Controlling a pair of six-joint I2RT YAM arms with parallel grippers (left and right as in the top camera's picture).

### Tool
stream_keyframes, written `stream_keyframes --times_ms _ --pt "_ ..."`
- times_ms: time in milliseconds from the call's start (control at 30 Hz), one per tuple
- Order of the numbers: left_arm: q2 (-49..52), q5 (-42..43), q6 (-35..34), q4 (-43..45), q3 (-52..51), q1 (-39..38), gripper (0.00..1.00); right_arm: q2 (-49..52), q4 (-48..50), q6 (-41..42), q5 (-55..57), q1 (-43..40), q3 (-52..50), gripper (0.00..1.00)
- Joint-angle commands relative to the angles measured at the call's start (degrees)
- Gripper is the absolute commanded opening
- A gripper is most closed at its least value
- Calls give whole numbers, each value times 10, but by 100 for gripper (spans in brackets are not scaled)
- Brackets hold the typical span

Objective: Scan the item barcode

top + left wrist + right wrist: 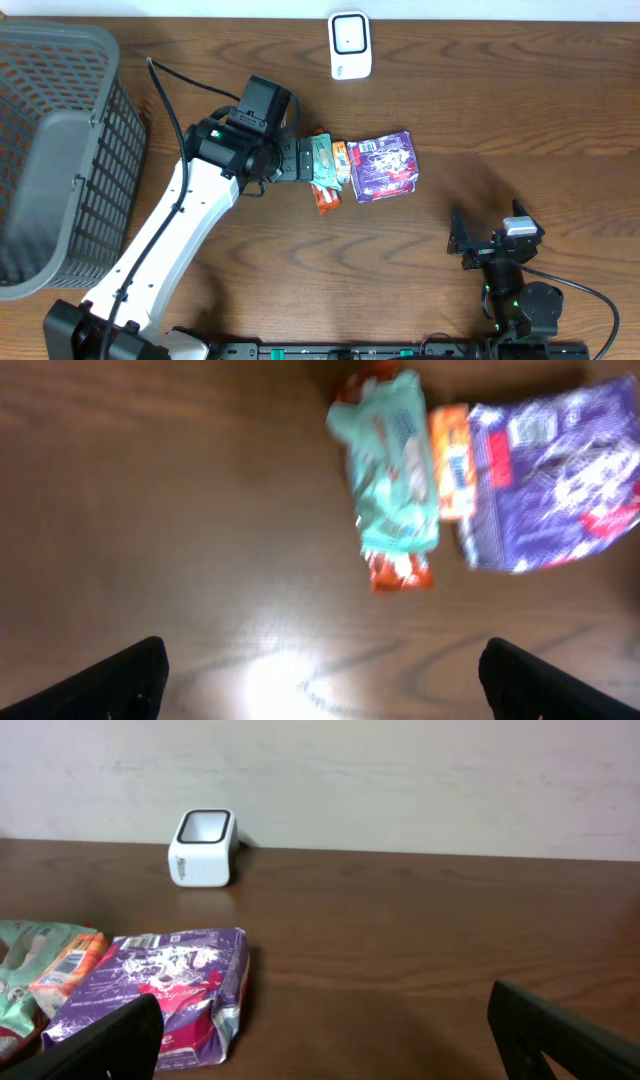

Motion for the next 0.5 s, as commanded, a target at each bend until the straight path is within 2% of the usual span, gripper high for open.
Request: stream_keyframes --times_ms 0,467 --pt "3 -14 7 -40 0 0 100 -1 -2 -7 3 -7 -1 99" --pt "3 -14 7 -53 0 0 100 -1 -2 -7 3 -7 -1 99"
